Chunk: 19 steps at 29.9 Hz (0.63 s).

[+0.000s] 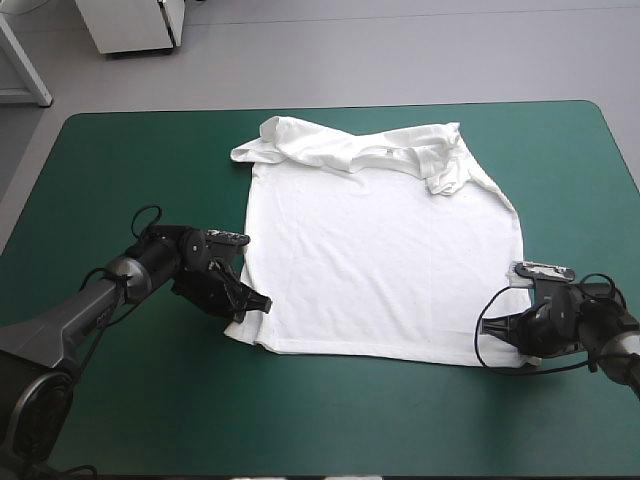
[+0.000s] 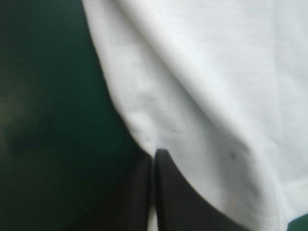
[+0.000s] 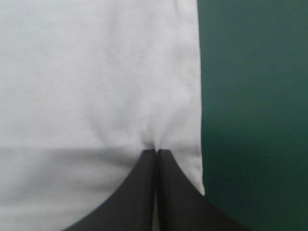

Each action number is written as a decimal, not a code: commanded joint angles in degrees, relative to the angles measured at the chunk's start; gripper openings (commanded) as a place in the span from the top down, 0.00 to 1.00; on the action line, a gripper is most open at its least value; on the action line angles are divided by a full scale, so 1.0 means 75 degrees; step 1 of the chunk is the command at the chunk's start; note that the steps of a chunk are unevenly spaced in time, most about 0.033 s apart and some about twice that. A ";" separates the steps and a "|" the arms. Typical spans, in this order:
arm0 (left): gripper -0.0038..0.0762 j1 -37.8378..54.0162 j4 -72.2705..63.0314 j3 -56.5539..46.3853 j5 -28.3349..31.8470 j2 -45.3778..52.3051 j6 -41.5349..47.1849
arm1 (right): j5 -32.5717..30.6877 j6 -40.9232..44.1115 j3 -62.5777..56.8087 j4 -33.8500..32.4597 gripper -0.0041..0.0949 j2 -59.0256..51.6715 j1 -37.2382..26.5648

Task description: Fold the cloth

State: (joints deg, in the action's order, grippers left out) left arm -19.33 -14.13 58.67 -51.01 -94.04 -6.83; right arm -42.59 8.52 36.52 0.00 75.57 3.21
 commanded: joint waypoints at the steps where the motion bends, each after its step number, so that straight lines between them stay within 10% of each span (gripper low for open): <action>1: 0.96 -0.0106 -0.0378 0.0257 0.0080 0.0013 -0.0072 | -0.0328 -0.0168 -0.0651 0.0829 0.98 0.0579 0.0011; 19: 0.96 -0.0106 -0.0144 0.2621 -0.0673 0.0901 -0.0121 | -0.1581 -0.0172 0.3248 0.0269 0.98 -0.1059 0.0011</action>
State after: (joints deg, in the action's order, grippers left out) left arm -19.89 -14.91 73.17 -55.23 -91.39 -7.84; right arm -53.92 7.27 53.98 3.12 69.71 3.27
